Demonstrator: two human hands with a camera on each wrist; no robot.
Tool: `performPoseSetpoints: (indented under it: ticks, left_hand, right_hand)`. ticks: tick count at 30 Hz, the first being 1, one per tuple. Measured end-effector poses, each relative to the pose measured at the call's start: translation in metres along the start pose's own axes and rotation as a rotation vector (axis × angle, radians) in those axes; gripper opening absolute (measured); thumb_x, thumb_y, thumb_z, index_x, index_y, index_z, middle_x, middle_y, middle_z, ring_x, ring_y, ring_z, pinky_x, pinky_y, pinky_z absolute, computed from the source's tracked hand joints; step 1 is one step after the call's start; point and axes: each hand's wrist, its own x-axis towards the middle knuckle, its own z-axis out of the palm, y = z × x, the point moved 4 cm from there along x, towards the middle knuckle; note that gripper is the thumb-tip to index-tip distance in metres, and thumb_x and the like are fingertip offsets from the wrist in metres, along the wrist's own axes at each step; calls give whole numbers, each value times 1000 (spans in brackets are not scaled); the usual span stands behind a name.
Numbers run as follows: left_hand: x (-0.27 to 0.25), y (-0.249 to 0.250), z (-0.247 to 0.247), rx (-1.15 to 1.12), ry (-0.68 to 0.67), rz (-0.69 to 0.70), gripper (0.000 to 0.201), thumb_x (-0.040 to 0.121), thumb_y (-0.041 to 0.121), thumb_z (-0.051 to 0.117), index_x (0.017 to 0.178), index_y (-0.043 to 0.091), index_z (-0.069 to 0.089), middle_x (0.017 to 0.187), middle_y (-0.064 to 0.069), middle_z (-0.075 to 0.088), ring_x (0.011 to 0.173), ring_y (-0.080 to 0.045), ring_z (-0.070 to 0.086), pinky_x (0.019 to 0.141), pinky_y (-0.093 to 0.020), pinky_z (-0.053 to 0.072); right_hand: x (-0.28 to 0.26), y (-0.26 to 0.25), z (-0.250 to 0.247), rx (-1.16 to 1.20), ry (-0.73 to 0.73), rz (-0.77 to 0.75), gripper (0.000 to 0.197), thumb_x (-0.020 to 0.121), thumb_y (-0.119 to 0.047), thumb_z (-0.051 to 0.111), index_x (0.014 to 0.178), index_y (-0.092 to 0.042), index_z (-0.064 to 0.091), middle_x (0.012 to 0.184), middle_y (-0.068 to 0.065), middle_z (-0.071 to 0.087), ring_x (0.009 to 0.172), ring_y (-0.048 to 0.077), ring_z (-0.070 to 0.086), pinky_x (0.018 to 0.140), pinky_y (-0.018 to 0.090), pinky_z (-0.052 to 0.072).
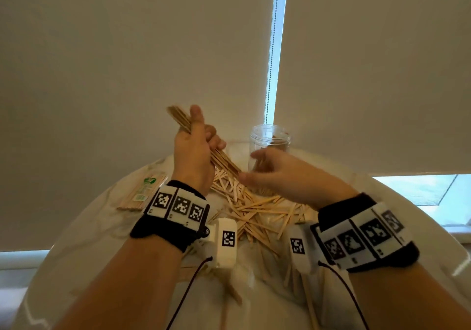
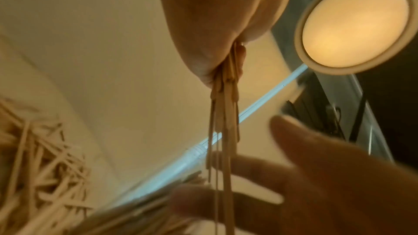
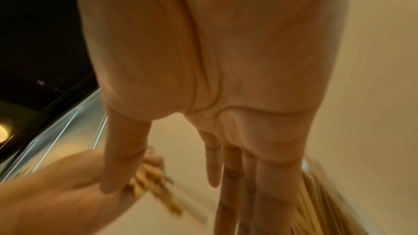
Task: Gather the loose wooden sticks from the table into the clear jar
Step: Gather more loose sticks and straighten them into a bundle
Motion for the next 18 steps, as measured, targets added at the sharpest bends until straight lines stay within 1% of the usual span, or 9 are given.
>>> performPoseSetpoints:
  ticks: [2, 4, 6, 9, 11, 14, 16, 17, 18]
  left_hand:
    - [-1, -3, -1, -125, 20, -22, 30, 99, 42, 55, 88, 16, 46, 61, 3, 35, 50, -10, 32, 51, -27, 40]
    - [-6, -12, 0, -161, 16, -42, 29, 100, 41, 53, 89, 15, 45, 62, 4, 36, 50, -9, 34, 52, -26, 42]
    - [-11, -21, 2, -134, 6, -63, 27, 101, 39, 51, 94, 14, 44, 62, 4, 39, 51, -9, 37, 56, -27, 45]
    - [-20, -31, 8, -49, -52, -93, 23, 102, 36, 51, 98, 15, 43, 64, 3, 46, 55, -11, 47, 63, -30, 51]
    - [-26, -35, 13, 13, -99, -104, 23, 103, 36, 49, 98, 14, 44, 66, 1, 50, 59, -14, 54, 64, -33, 53]
    - [-33, -39, 19, 110, -143, -133, 27, 103, 38, 47, 105, 11, 46, 72, -3, 53, 66, -17, 60, 62, -31, 56]
    - [-38, -39, 25, 143, -175, -141, 29, 104, 36, 47, 102, 8, 50, 73, -5, 56, 68, -18, 60, 65, -31, 56]
    - [-40, -39, 28, 147, -191, -138, 29, 104, 34, 48, 96, 6, 53, 73, -5, 58, 71, -20, 60, 70, -33, 56]
    - [-43, -38, 31, 149, -209, -138, 26, 103, 30, 50, 90, 9, 56, 73, -5, 60, 74, -22, 61, 76, -37, 56]
  right_hand:
    - [3, 10, 15, 24, -80, 27, 78, 74, -62, 76, 138, -31, 45, 107, -9, 67, 93, 11, 68, 90, 41, 57]
    - [6, 13, 24, 156, -97, 18, 62, 75, -48, 82, 126, -26, 54, 94, -4, 72, 80, 12, 70, 83, 40, 60]
    - [9, 11, 23, 225, -55, -5, 44, 76, -41, 82, 111, -24, 62, 81, -4, 68, 68, 11, 62, 72, 34, 56]
    - [9, 8, 18, 290, 14, -36, 36, 76, -40, 81, 104, -23, 67, 75, -4, 64, 64, 9, 57, 63, 29, 49]
    - [9, 7, 18, 216, 44, -70, 30, 78, -40, 79, 100, -24, 67, 71, -6, 64, 60, 7, 56, 59, 26, 47]
    - [8, 4, 21, 90, 129, -107, 12, 83, -35, 71, 83, -23, 66, 63, -5, 62, 53, 6, 54, 55, 26, 43]
    - [9, 5, 18, 14, 230, -111, 21, 86, -39, 65, 72, -23, 63, 62, -1, 64, 53, 9, 57, 55, 28, 44]
    - [10, 6, 15, -35, 277, -107, 24, 87, -41, 62, 70, -24, 62, 60, -1, 63, 55, 11, 58, 55, 29, 43]
    - [10, 6, 12, -94, 309, -98, 24, 87, -42, 61, 71, -24, 63, 60, -3, 62, 57, 12, 59, 55, 28, 43]
